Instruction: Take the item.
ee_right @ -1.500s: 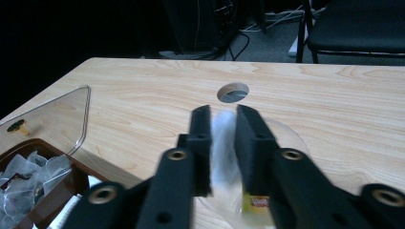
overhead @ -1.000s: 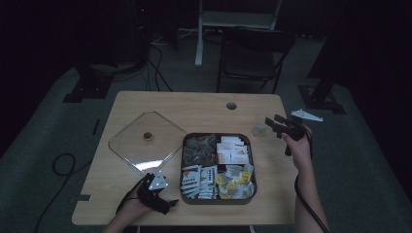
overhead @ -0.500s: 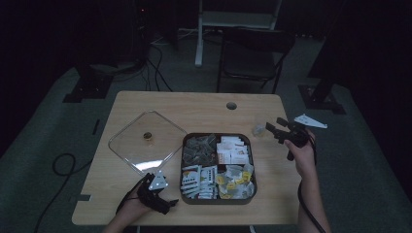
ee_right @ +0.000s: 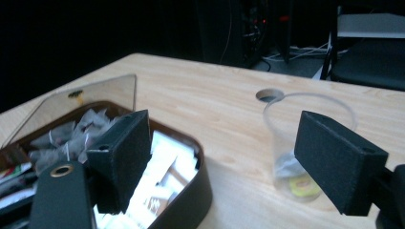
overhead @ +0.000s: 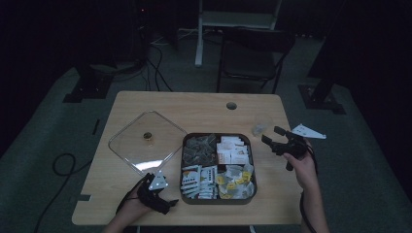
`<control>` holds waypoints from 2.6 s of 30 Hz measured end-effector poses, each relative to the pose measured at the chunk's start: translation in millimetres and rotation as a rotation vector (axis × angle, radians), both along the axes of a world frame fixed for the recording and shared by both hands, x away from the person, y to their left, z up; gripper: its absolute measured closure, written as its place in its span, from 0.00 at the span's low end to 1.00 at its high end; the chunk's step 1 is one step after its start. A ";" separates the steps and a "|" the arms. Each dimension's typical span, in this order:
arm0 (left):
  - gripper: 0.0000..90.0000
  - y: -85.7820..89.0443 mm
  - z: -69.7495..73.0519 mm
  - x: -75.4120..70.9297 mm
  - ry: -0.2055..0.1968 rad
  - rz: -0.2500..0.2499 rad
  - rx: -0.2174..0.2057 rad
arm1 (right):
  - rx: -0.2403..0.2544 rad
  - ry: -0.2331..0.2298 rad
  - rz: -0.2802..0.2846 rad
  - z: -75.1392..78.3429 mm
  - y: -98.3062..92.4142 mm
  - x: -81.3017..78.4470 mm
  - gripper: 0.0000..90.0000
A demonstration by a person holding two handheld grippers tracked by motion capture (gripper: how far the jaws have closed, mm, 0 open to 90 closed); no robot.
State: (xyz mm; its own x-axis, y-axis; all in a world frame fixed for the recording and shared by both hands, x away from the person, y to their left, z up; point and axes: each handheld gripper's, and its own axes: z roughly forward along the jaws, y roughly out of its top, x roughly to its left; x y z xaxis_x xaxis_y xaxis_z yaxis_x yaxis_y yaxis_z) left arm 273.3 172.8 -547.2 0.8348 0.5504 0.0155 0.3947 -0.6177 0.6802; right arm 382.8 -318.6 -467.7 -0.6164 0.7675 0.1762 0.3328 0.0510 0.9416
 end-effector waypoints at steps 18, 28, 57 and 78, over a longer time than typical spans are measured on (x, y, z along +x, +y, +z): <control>0.02 0.0 0.0 0.0 0.000 0.000 0.000 | -0.032 0.063 0.027 -33.9 7.6 -31.8 0.21; 0.02 0.0 0.0 -0.1 0.000 0.000 0.000 | -0.083 0.094 0.053 -48.3 11.0 -50.0 0.20; 0.02 0.0 -0.1 -0.1 0.000 0.000 0.000 | -0.324 0.208 0.078 -79.8 23.5 -76.3 0.21; 0.02 0.1 -0.1 -0.6 0.000 0.005 0.000 | -0.426 0.248 0.075 -82.7 31.5 -70.0 0.14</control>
State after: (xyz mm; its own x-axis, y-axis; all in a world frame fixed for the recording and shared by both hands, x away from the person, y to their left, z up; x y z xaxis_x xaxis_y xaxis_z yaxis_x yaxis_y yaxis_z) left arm 272.7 172.9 -547.3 0.8320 0.5545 0.0158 0.3974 -0.6158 0.6804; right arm 312.8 -287.1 -550.4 -0.6519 0.7583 0.0050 0.5246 0.4463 0.7250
